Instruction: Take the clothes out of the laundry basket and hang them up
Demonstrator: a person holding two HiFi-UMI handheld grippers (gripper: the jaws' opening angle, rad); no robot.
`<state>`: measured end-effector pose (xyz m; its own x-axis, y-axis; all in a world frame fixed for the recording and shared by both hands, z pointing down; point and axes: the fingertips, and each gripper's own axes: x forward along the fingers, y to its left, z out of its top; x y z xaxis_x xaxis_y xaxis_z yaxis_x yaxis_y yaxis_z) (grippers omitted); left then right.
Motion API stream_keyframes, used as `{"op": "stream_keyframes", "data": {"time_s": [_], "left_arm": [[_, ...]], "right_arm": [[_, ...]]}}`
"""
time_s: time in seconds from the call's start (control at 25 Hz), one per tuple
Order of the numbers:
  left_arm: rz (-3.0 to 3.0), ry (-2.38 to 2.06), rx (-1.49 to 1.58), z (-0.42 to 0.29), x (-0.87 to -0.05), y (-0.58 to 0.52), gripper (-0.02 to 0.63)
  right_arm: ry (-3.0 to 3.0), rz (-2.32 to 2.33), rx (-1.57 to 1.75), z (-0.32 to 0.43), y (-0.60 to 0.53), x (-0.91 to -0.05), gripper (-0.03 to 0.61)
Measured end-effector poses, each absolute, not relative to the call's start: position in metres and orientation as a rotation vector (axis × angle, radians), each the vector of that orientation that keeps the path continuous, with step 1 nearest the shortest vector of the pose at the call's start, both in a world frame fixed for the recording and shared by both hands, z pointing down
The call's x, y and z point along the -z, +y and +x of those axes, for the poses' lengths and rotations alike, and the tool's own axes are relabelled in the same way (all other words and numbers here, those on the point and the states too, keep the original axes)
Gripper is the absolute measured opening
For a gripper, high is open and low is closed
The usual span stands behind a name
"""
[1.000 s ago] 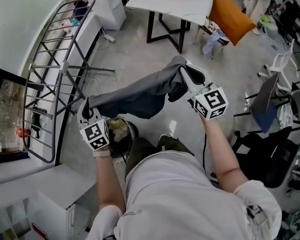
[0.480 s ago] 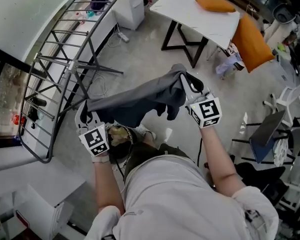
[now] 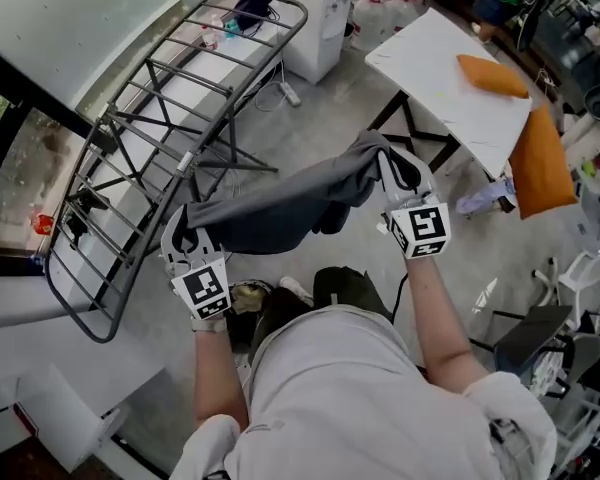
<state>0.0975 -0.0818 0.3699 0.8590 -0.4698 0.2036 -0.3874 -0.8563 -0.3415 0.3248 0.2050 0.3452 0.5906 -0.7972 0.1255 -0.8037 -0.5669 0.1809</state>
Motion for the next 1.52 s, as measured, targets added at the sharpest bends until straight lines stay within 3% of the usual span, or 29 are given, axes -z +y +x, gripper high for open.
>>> {"op": "stream_keyframes", "data": {"time_s": [0.48, 0.88, 1.52], "left_arm": [[-2.557, 0.916, 0.352, 0.219, -0.333, -0.177, 0.002], [-2.308, 1.275, 0.432, 0.279, -0.3, -0.248, 0.003], [-2.156, 1.481, 0.369, 0.3, -0.231, -0.399, 0.002]], "right_arm": [[-1.566, 2.475, 0.15, 0.5, 0.031, -0.316, 0.023], [-1.912, 2.132, 0.335, 0.601, -0.123, -0.287, 0.023], [-1.93, 1.964, 0.566, 0.629, -0.322, -0.229, 0.023]]}}
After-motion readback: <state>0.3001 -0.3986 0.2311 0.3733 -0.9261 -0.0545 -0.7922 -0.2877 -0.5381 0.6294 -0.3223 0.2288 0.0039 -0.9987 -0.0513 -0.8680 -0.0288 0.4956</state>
